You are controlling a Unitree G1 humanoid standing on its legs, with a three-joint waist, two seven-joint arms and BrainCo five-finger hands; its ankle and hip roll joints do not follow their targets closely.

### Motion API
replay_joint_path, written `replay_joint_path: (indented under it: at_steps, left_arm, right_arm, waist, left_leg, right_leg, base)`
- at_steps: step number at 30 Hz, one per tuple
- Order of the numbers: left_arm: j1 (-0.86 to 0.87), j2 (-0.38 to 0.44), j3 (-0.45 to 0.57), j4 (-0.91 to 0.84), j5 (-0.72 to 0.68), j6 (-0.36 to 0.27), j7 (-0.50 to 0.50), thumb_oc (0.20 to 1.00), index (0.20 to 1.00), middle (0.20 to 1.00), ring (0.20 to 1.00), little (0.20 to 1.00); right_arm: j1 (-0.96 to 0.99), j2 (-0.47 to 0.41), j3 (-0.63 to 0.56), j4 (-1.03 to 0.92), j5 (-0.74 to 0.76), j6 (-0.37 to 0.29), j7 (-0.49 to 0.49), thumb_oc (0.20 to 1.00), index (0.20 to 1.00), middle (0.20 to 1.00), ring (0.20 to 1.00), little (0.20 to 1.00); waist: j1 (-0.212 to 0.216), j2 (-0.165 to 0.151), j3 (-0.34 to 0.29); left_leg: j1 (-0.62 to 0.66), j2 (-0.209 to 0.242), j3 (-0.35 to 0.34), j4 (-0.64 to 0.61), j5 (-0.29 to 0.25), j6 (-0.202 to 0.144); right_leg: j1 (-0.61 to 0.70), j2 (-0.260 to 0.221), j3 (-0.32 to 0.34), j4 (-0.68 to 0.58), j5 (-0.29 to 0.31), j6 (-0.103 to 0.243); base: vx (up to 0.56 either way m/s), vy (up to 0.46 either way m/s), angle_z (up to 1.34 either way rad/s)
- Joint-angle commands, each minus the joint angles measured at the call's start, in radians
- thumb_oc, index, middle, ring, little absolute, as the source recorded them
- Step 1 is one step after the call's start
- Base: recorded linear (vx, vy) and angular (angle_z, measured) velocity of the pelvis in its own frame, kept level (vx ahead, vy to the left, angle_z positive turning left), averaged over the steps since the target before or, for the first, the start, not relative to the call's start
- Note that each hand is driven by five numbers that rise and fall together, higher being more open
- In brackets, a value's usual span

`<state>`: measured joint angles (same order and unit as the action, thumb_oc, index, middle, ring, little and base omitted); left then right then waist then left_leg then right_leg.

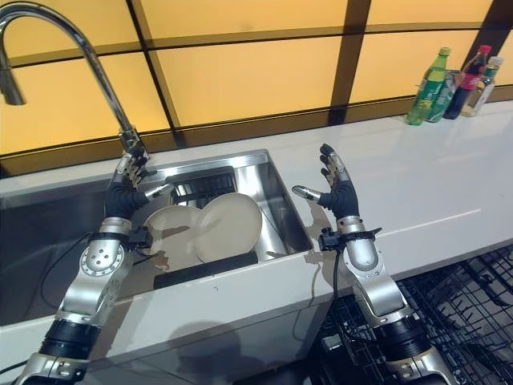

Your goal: Pick up plates and place into dishwasher.

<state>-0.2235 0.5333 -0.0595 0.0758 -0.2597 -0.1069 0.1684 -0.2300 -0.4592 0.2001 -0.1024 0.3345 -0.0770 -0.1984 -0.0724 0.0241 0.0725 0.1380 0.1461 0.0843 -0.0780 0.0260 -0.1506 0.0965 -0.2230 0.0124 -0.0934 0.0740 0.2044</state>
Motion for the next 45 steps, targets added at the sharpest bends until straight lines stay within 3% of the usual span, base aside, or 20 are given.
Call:
replay_joint_path:
  at_steps: [1, 14, 19, 29, 37, 45]
  left_arm:
    - [-0.144, 0.073, -0.018, 0.093, 0.049, -0.1, -0.042, 1.0, 1.0, 1.0, 1.0, 1.0]
    - [-0.189, 0.121, -0.064, 0.195, 0.004, -0.2, -0.154, 1.0, 1.0, 1.0, 1.0, 1.0]
    - [-0.201, 0.119, -0.079, 0.246, -0.008, -0.169, -0.191, 1.0, 1.0, 1.0, 1.0, 1.0]
    - [-0.187, 0.175, -0.125, 0.331, -0.081, -0.06, -0.417, 1.0, 1.0, 1.0, 1.0, 1.0]
    - [-0.181, 0.203, -0.114, 0.372, -0.077, 0.009, -0.446, 1.0, 1.0, 1.0, 1.0, 1.0]
    - [-0.187, 0.193, -0.088, 0.434, -0.051, -0.004, -0.365, 1.0, 1.0, 1.0, 1.0, 1.0]
  right_arm:
    - [-0.038, -0.016, -0.036, -0.047, 0.024, -0.027, 0.009, 1.0, 1.0, 1.0, 1.0, 1.0]
    - [-0.006, -0.012, -0.021, -0.03, 0.021, -0.022, 0.018, 1.0, 1.0, 1.0, 1.0, 1.0]
    - [-0.006, -0.023, -0.02, -0.022, 0.022, -0.022, 0.024, 1.0, 1.0, 1.0, 1.0, 1.0]
    - [0.0, -0.056, -0.03, -0.017, 0.024, -0.02, 0.022, 1.0, 1.0, 1.0, 1.0, 1.0]
    - [0.017, -0.072, -0.038, -0.028, 0.021, -0.017, 0.015, 1.0, 1.0, 1.0, 1.0, 1.0]
    - [0.015, -0.088, -0.044, -0.015, 0.015, -0.013, 0.01, 1.0, 1.0, 1.0, 1.0, 1.0]
  waist:
    - [-0.021, -0.003, -0.026]
    - [-0.075, 0.008, 0.001]
    - [-0.087, 0.017, 0.014]
    - [-0.084, 0.037, 0.032]
    - [-0.074, 0.045, 0.04]
    - [-0.072, 0.045, 0.056]
  left_leg:
    - [-0.016, -0.034, 0.055, 0.083, -0.09, 0.056]
    - [0.007, -0.077, 0.092, 0.047, -0.114, 0.1]
    - [0.009, -0.087, 0.099, 0.041, -0.116, 0.108]
    - [0.011, -0.101, 0.099, 0.039, -0.115, 0.115]
    - [0.004, -0.108, 0.091, 0.045, -0.109, 0.117]
    - [-0.008, -0.116, 0.084, 0.038, -0.099, 0.117]
  right_leg:
    - [-0.023, 0.063, -0.074, 0.047, -0.057, -0.062]
    - [-0.095, 0.022, -0.01, 0.08, -0.031, -0.015]
    - [-0.109, 0.014, 0.0, 0.094, -0.032, -0.009]
    - [-0.103, 0.0, -0.01, 0.102, -0.036, -0.004]
    - [-0.094, -0.006, -0.021, 0.11, -0.042, -0.006]
    - [-0.093, -0.009, -0.023, 0.109, -0.045, -0.008]
  base:
    - [0.16, 0.091, -0.19]
    - [0.07, 0.056, -0.12]
    - [0.04, 0.056, -0.07]
    - [0.03, 0.048, -0.01]
    - [0.03, 0.045, 0.01]
    - [0.01, 0.039, 0.02]
